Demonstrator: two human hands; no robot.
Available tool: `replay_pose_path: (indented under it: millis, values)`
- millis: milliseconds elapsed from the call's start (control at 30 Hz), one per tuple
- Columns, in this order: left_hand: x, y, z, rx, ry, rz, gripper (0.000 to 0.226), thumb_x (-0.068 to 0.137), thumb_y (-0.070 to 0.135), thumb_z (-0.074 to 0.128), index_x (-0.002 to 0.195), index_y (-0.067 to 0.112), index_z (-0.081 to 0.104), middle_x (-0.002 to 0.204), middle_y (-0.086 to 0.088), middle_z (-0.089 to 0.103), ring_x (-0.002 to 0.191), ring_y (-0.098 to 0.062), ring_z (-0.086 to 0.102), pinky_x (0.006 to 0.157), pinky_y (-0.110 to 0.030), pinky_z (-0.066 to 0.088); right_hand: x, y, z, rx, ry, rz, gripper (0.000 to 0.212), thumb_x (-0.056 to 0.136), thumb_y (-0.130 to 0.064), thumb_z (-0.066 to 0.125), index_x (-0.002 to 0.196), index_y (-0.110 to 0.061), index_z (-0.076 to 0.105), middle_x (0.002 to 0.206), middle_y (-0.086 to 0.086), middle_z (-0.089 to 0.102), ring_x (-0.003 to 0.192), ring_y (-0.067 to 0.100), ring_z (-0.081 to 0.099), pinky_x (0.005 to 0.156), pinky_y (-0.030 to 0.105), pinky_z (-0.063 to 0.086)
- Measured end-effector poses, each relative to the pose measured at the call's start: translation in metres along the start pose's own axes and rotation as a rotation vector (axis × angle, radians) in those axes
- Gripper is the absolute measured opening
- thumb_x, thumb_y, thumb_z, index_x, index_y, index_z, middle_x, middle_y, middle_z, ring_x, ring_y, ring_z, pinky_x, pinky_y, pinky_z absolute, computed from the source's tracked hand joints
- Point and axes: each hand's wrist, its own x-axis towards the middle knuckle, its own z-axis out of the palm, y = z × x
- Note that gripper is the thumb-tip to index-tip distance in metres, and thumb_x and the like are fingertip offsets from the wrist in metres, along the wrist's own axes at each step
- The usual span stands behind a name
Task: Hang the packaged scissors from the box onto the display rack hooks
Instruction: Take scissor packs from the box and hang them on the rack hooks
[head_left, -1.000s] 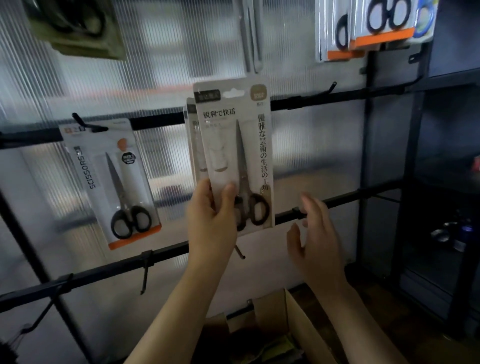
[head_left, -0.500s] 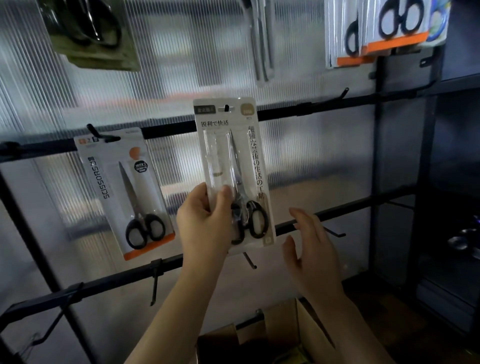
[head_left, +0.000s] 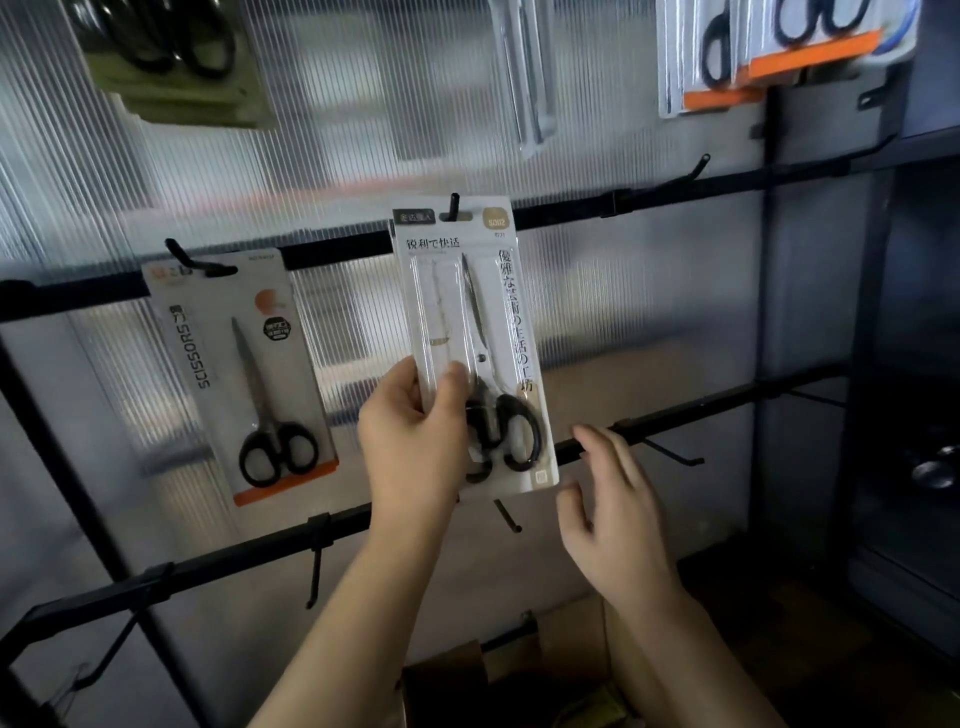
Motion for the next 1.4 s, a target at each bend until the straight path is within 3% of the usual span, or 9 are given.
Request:
replay_pose_path:
  millis: [167,367,500,667,800,933,1067,1267,1400]
  values:
    - [0.002,-0.014,0.000,0.025,-0.014,-0.047,0.039,0.090,0.023,0.062,0.060,0.016,0.037,0.043,0.013,0.035,0.040,-0.001,0.031,0.040,-0.011,0.028,-0.007,0.004,0.005,-0.007,-0.041,-0.002,0.046,0.080,-0.020,0.046,0.123,-0.008,0.054,0.122,0.005,0.058,0.103,0.022,0.061,0.083,0.028,0.048]
    - [-0.022,-0.052,-0.004,0.044,-0.063,-0.135,0.026,0.081,0.043,0.068,0.083,0.017,0.060,0.068,0.002,0.066,0.061,-0.005,0.062,0.062,-0.024,0.053,-0.039,0.016,0.013,-0.111,-0.263,-0.031,0.045,0.081,-0.021,0.055,0.124,-0.006,0.056,0.119,0.006,0.060,0.102,0.022,0.061,0.082,0.026,0.047]
    - [-0.054,-0.095,-0.005,0.059,-0.106,-0.262,0.031,0.079,0.037,0.073,0.089,0.010,0.061,0.071,-0.001,0.069,0.069,-0.019,0.069,0.074,-0.045,0.057,-0.077,0.026,0.012,-0.246,-0.486,-0.112,0.041,0.083,-0.024,0.063,0.121,-0.010,0.059,0.115,0.003,0.062,0.097,0.019,0.063,0.077,0.026,0.051]
    - [-0.100,-0.154,-0.012,0.275,-0.243,-0.355,0.031,0.083,0.037,0.069,0.098,0.011,0.061,0.082,0.002,0.068,0.076,-0.013,0.067,0.074,-0.029,0.056,-0.128,0.033,0.012,-0.298,-0.921,-0.107,0.046,0.095,-0.032,0.043,0.139,-0.017,0.041,0.140,0.001,0.044,0.127,0.018,0.043,0.101,0.032,0.037]
    - [-0.141,-0.194,-0.021,0.529,-0.512,-0.444,0.031,0.084,0.025,0.069,0.108,0.007,0.060,0.094,-0.002,0.065,0.092,-0.019,0.063,0.074,-0.021,0.046,-0.166,0.043,0.017,-0.354,-1.146,-0.005,0.054,0.097,-0.036,0.040,0.146,-0.018,0.028,0.150,-0.001,0.029,0.137,0.017,0.030,0.106,0.034,0.033]
    - [-0.177,-0.236,-0.039,0.963,-1.112,-0.499,0.054,0.086,0.029,0.064,0.132,0.012,0.042,0.130,-0.011,0.050,0.119,-0.030,0.048,0.094,-0.037,0.045,-0.185,0.054,0.022,-0.387,-1.265,0.103,0.058,0.097,-0.039,0.043,0.147,-0.017,0.025,0.154,0.000,0.024,0.140,0.019,0.024,0.111,0.036,0.027]
    - [-0.200,-0.261,-0.057,1.357,-1.640,-0.277,0.067,0.089,0.017,0.058,0.147,0.015,0.022,0.150,-0.014,0.022,0.136,-0.035,0.022,0.107,-0.048,0.029,-0.198,0.067,0.022,-0.423,-1.424,0.179,0.066,0.098,-0.038,0.044,0.151,-0.013,0.015,0.158,0.003,0.012,0.146,0.020,0.010,0.116,0.034,0.017]
    - [-0.209,-0.269,-0.053,1.383,-1.927,-0.037,0.078,0.092,0.010,0.054,0.152,0.023,0.006,0.158,-0.011,-0.006,0.145,-0.029,-0.006,0.113,-0.055,0.015,-0.211,0.076,0.036,-0.472,-1.509,0.222,0.069,0.098,-0.039,0.044,0.151,-0.010,0.012,0.159,0.005,0.009,0.146,0.021,0.007,0.116,0.034,0.013]
    - [-0.217,-0.269,-0.048,1.419,-2.053,0.049,0.076,0.094,0.018,0.052,0.151,0.029,0.003,0.159,-0.011,-0.003,0.145,-0.031,-0.002,0.114,-0.057,0.011,-0.218,0.077,0.039,-0.475,-1.533,0.239,0.067,0.097,-0.035,0.048,0.151,-0.010,0.016,0.158,0.005,0.013,0.146,0.022,0.008,0.117,0.034,0.012]
